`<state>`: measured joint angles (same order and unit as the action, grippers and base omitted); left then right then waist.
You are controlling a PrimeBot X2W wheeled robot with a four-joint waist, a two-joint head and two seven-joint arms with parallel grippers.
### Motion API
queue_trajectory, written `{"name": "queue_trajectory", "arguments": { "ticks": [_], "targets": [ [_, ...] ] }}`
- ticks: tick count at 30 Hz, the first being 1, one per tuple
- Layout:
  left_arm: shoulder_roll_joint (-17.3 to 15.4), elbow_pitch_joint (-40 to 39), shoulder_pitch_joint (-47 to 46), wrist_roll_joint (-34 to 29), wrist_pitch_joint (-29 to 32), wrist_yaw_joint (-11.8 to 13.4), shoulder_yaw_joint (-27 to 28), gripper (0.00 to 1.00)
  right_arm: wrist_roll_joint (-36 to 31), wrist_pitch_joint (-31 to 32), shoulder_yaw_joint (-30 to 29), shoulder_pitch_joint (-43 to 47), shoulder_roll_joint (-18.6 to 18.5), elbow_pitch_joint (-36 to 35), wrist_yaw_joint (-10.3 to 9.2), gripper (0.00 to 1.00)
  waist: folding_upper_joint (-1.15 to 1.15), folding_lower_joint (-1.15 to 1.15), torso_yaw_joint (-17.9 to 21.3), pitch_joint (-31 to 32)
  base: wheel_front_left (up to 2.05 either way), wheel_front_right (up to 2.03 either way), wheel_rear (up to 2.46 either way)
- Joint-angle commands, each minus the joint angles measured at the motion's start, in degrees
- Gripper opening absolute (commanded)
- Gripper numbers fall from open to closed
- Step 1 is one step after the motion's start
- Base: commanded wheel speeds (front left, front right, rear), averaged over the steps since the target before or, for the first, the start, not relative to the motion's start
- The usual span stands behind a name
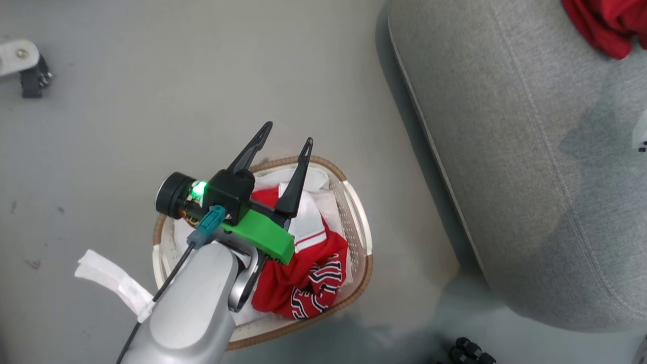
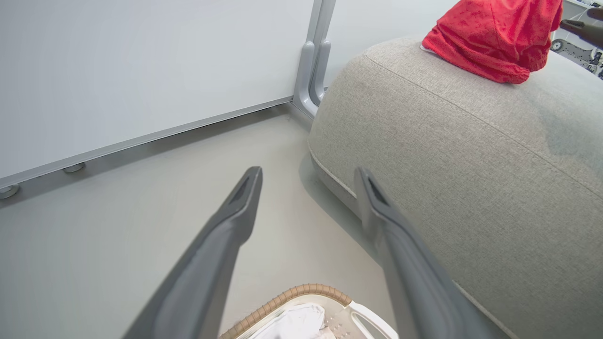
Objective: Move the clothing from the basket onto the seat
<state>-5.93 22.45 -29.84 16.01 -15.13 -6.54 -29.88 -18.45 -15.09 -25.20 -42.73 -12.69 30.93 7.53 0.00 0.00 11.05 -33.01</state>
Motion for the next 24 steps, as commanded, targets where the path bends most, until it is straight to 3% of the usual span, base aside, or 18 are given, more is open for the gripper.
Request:
{"name": "queue_trajectory", "arguments": {
  "ticks": [1, 9, 24],
  "targets": [
    [0.42, 0.03, 1.53, 0.32, -0.04, -0.07, 0.82, 1.00, 0.52, -0.12, 0.56, 1.08, -0.76, 0.17, -0.08, 1.00, 0.00, 0.00, -1.58, 5.90, 0.00, 0.00, 0.00],
    [2.10, -0.07, 6.49, 1.05, -0.03, -0.35, 6.99, 1.00, 1.98, -0.12, 6.26, 0.48, -0.38, 0.31, -0.08, 1.00, 0.00, 0.00, -5.10, 14.23, 0.00, 0.00, 0.00],
    [2.98, -1.42, 16.38, 1.12, -0.03, 0.52, 20.07, 1.00, 9.37, -0.12, 16.35, 8.62, 6.94, -1.80, -0.08, 1.00, 0.00, 0.00, -11.77, 22.59, 0.00, 0.00, 0.00]
  ]
}}
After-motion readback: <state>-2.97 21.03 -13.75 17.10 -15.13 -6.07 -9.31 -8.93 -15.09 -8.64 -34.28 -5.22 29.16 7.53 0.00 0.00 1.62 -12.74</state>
